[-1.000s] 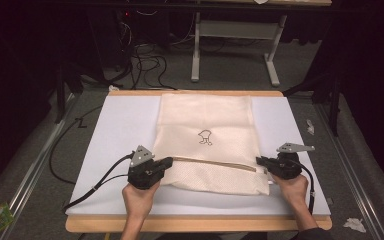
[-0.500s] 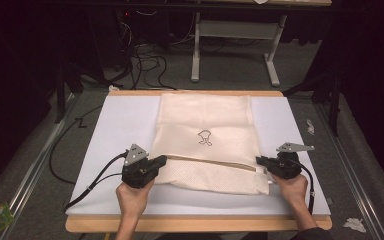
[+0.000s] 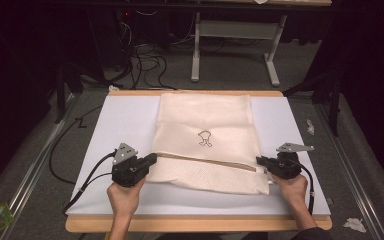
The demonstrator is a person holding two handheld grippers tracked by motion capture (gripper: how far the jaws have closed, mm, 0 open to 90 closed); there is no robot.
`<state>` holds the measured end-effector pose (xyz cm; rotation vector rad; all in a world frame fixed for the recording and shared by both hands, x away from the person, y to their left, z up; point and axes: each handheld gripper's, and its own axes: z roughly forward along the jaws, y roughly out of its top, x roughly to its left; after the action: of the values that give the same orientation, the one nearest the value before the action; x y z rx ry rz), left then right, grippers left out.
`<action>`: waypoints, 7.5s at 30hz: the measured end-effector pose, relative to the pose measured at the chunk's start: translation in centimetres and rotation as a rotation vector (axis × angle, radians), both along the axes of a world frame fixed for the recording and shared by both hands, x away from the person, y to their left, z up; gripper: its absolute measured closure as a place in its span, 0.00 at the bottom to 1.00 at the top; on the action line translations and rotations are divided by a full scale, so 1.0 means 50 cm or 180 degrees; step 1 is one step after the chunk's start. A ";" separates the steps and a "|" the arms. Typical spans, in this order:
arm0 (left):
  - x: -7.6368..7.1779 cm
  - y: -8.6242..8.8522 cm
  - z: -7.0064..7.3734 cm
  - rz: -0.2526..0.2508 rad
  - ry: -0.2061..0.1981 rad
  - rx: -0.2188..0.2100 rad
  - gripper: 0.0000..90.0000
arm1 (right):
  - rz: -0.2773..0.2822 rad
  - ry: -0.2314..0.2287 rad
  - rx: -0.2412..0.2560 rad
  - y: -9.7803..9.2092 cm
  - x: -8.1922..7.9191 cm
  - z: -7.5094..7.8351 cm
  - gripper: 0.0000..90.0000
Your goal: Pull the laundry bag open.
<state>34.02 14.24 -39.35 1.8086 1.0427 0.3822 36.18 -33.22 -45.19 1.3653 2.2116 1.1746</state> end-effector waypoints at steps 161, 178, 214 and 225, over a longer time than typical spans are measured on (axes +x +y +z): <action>0.010 0.170 -0.046 0.0802 -0.0038 0.0135 0.62 | -0.0843 -0.0559 0.0313 -0.208 -0.076 0.034 0.66; 0.035 0.182 -0.080 0.0942 0.0099 0.0166 0.60 | -0.0897 -0.0485 0.0321 -0.216 -0.064 0.018 0.66; 0.098 0.155 -0.141 0.1042 0.0282 0.0207 0.55 | -0.0979 -0.0331 0.0083 -0.174 -0.014 -0.025 0.66; 0.111 0.147 -0.154 0.1083 0.0321 0.0250 0.55 | -0.1024 -0.0311 -0.0009 -0.173 -0.008 -0.030 0.65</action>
<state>39.60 21.59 -47.05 1.7334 1.4300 0.5475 35.78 -41.86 -46.66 1.5552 1.8401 1.0934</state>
